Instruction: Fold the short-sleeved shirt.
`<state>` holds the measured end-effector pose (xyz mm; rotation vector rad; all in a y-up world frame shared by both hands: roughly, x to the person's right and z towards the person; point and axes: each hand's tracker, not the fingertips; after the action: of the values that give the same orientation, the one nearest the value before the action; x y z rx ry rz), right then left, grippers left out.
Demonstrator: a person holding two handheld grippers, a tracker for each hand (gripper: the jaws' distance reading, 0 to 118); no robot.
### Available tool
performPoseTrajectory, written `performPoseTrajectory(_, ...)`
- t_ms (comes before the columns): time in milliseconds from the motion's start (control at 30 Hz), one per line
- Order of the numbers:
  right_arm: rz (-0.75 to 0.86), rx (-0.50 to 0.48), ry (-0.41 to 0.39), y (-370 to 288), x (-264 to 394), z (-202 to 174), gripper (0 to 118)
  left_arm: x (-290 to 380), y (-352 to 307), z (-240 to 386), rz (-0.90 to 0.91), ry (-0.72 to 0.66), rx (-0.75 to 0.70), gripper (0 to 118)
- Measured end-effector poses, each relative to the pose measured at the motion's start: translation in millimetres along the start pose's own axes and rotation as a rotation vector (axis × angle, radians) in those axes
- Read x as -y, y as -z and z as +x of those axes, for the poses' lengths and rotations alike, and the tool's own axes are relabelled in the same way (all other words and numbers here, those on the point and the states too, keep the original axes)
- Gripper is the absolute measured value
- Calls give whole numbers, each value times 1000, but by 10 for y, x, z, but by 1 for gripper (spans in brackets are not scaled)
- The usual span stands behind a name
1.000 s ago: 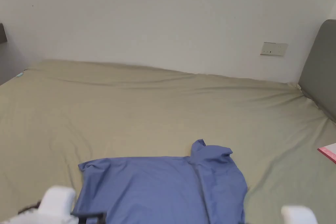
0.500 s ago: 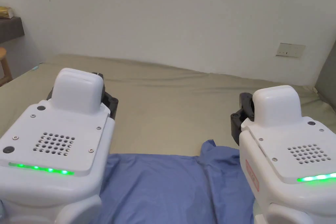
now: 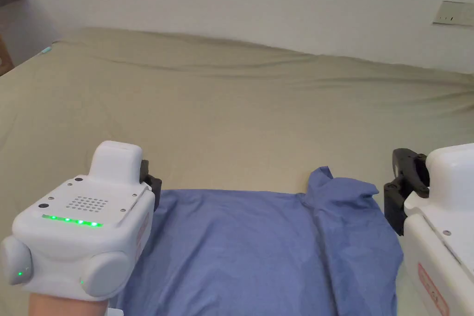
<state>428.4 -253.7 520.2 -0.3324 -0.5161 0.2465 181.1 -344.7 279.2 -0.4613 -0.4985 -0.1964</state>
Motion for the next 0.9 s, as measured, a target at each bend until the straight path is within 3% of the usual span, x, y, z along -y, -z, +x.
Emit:
performPoseTrajectory(133,-81,32,-10,200,237,173,2,270,973,-265,-180,-72,-30,45)
performPoseTrajectory(200,-116,53,-6,291,344,274,2,382,1394,-363,-263,-93,-24,116)
performPoseTrajectory(233,-138,67,-4,340,411,339,2,426,1558,-379,-255,-95,-46,118)
performPoseTrajectory(367,-196,107,-5,442,589,512,2,559,2034,-398,-347,-71,-84,111)
performPoseTrajectory(400,-208,110,-3,458,620,544,2,604,2116,-396,-364,-70,-85,104)
performPoseTrajectory(433,-219,113,-1,478,654,578,2,657,2181,-375,-399,-54,-99,92)
performPoseTrajectory(500,-236,115,4,512,701,631,2,773,2267,-325,-425,-23,-74,49)
performPoseTrajectory(567,-250,111,15,543,733,680,2,793,2185,-223,-355,25,-76,35)
performPoseTrajectory(600,-259,109,24,572,748,704,2,764,2180,-182,-377,53,-30,11)
performPoseTrajectory(633,-269,106,37,611,763,732,2,747,2164,-161,-394,74,19,9)
performPoseTrajectory(733,-280,102,48,739,783,780,2,672,2064,-218,-364,67,-14,9)
performPoseTrajectory(867,-319,55,51,1119,811,846,4,360,1587,-319,-218,43,-10,9)
performPoseTrajectory(900,-342,44,43,1260,829,852,23,264,1384,-275,-175,61,-12,9)
